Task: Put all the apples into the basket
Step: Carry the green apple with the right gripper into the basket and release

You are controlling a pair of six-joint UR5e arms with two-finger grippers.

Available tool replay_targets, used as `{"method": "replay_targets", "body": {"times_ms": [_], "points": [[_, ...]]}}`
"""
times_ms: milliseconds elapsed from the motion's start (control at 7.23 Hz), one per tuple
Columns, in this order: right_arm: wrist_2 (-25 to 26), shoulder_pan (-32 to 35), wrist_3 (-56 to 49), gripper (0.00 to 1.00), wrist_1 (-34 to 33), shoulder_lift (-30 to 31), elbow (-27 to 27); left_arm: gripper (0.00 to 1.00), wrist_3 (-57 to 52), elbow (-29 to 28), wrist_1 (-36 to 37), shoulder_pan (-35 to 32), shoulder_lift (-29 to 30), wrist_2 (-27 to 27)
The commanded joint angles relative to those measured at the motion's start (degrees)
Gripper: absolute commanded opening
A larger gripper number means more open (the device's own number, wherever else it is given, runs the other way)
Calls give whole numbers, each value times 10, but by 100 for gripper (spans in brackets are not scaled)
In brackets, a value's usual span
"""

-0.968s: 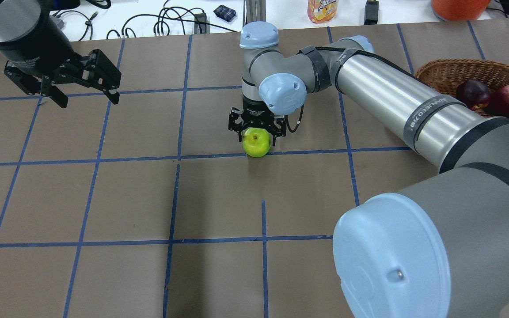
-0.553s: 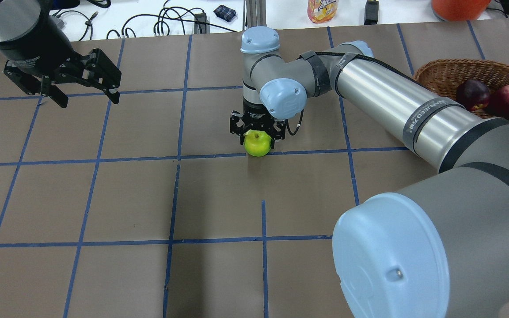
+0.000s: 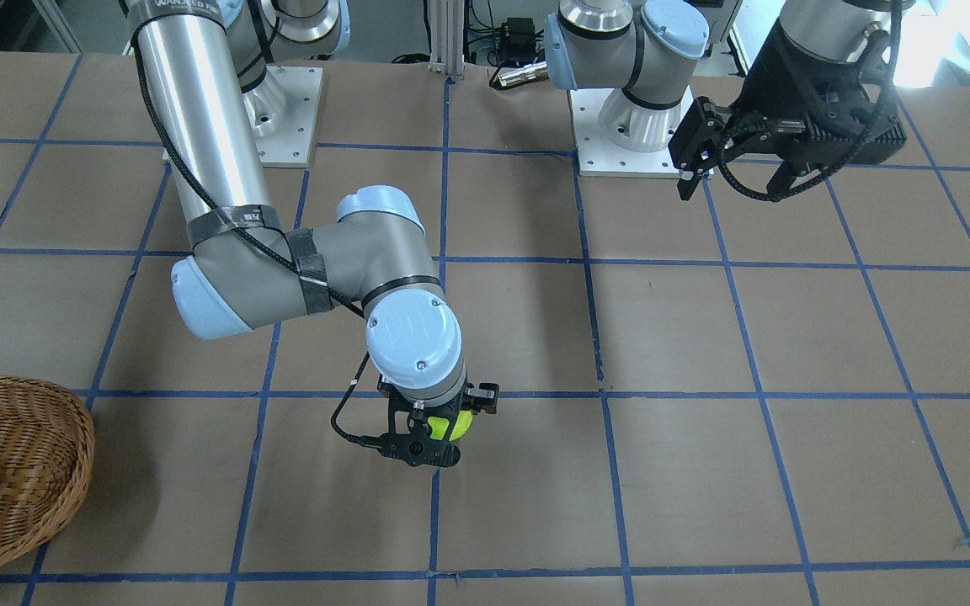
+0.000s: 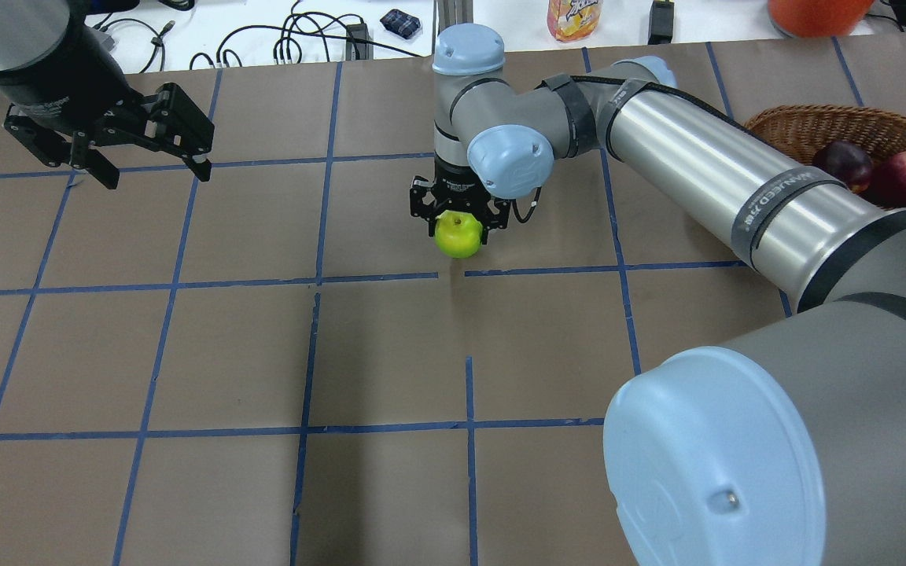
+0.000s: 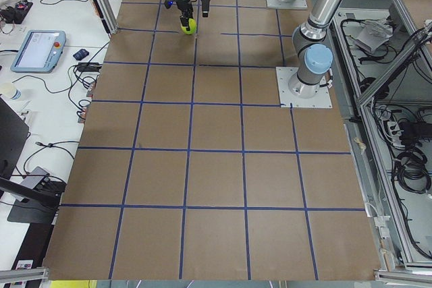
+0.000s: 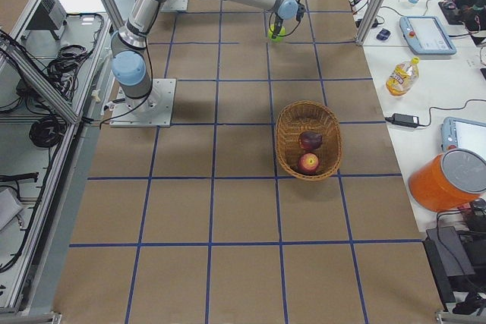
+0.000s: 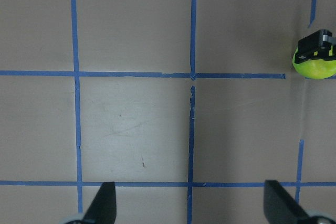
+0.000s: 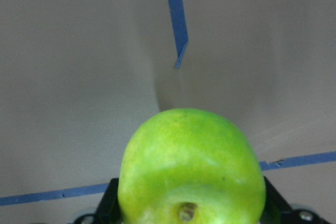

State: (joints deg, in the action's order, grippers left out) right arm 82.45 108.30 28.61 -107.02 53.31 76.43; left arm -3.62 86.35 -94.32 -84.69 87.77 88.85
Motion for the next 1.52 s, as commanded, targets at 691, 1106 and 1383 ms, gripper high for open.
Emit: {"method": "replay_targets", "body": {"times_ms": [691, 1106, 1383], "points": [[105, -302, -328, 0, 56, 65, -11, 100, 2, -9, -23, -6, 8, 8], [110, -386, -456, 0, 45, 51, -5, 100, 2, -9, -25, -6, -1, 20], [134, -390, -459, 0, 45, 37, -4, 100, 2, -9, -24, -6, -1, 20]]}}
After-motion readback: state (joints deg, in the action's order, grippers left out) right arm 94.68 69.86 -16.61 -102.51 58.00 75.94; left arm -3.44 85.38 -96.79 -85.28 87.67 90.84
